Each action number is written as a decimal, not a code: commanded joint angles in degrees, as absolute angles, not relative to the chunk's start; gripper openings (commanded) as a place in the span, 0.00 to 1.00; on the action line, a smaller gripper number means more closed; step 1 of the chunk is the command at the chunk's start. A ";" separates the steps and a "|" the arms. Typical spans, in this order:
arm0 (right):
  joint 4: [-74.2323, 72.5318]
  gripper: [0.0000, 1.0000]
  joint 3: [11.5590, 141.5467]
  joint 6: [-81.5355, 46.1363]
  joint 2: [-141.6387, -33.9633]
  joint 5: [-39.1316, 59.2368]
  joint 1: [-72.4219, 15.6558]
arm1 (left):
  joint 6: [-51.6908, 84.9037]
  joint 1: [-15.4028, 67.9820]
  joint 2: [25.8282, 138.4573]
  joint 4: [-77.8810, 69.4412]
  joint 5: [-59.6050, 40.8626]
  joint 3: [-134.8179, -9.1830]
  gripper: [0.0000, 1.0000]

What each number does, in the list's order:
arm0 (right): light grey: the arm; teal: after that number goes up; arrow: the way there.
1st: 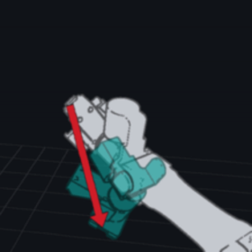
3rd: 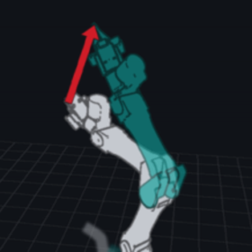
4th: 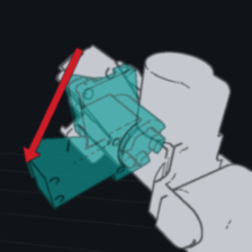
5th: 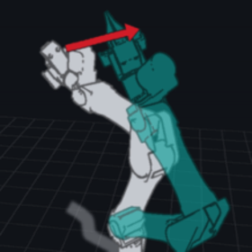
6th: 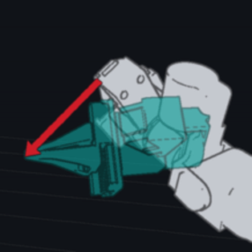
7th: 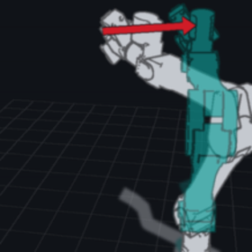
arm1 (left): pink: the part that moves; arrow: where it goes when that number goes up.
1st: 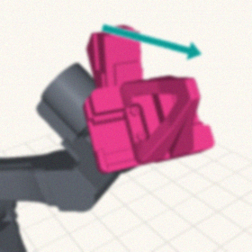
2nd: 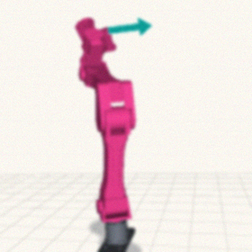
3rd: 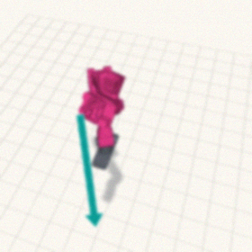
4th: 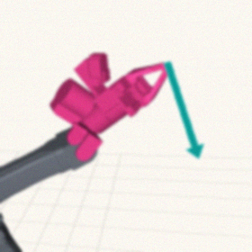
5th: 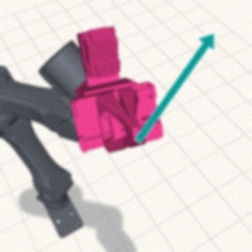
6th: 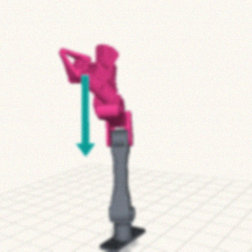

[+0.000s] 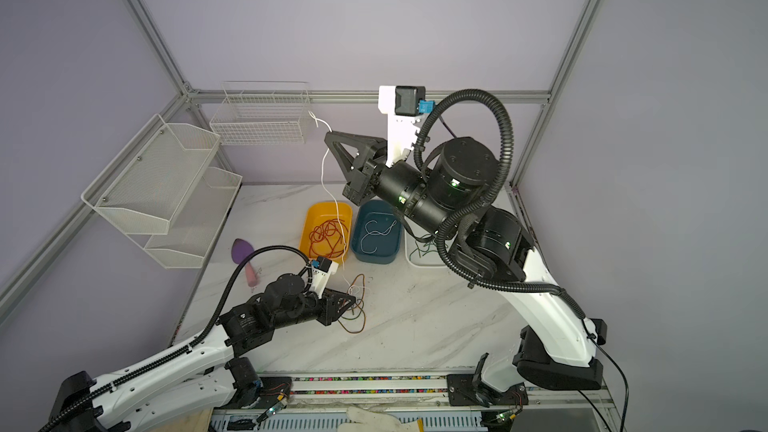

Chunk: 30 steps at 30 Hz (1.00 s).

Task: Untangle the cables
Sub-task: 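Pull the white wire up and away from the tangle with the right gripper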

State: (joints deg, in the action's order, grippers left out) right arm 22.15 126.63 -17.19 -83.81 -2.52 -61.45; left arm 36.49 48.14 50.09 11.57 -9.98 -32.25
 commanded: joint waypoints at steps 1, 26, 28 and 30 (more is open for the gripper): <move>21.36 0.00 127.00 -15.35 -82.10 -5.73 -61.72 | 37.16 48.44 49.13 10.55 -10.21 -28.95 0.29; 20.84 0.00 127.81 -8.64 -79.66 -16.52 -61.77 | 40.05 49.06 48.50 9.55 -13.53 -25.26 0.14; 20.68 0.00 127.94 -7.69 -79.29 -18.29 -61.78 | 40.46 49.21 47.52 9.50 -13.60 -24.70 0.14; 20.57 0.00 128.13 -6.97 -79.02 -19.29 -61.79 | 40.76 49.42 46.58 9.52 -13.60 -24.21 0.12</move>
